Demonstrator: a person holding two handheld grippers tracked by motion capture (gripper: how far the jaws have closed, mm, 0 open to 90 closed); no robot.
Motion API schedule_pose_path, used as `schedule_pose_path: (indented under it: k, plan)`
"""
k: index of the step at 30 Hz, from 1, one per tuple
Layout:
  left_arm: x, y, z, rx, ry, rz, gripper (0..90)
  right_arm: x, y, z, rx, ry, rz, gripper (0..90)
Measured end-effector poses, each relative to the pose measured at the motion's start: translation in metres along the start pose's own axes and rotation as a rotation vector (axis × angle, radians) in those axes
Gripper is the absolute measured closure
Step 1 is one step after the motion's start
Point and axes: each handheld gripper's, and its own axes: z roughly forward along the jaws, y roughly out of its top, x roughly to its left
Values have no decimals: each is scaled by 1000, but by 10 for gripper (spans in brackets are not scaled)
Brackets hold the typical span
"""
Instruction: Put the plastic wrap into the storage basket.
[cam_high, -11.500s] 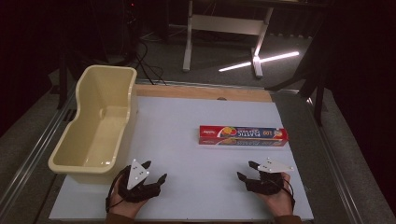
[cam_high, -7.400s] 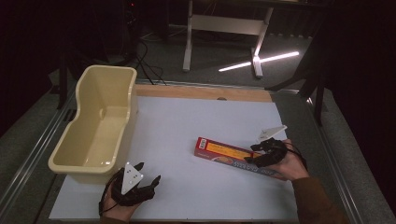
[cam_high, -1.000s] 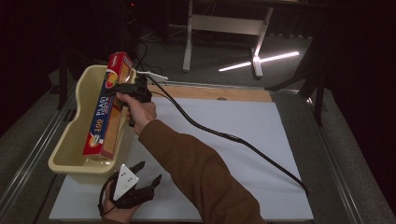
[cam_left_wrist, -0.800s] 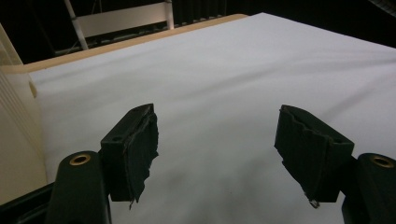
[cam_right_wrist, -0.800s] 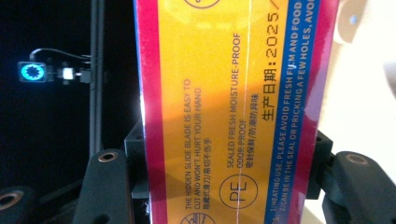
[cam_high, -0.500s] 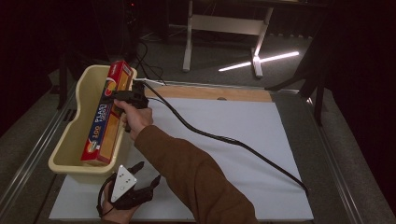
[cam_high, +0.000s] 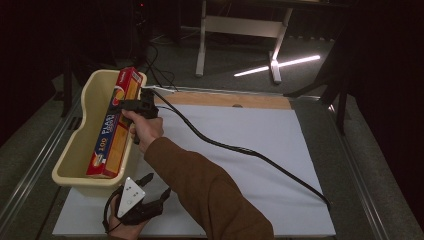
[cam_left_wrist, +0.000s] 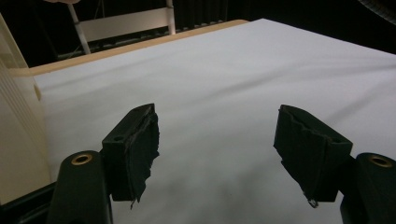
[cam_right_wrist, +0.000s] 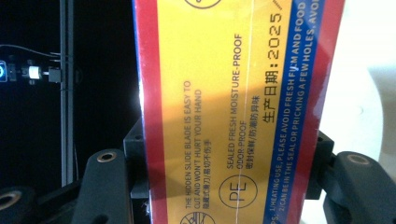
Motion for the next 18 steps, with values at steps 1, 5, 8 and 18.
schedule_pose_path:
  k: [1, 5, 8, 18]
  plan:
    - [0, 0, 0, -1, 1, 1, 303, 0, 0, 0, 0, -3, -2, 392]
    - [0, 0, 0, -2, 1, 3, 303, 0, -1, 1, -3, -15, -1, 390]
    - [0, 0, -1, -5, 3, 2, 303, -2, -2, 3, -1, -24, -3, 389]
    - [0, -1, -3, -9, 10, -3, 303, -2, -3, 4, -3, -39, 6, 385]
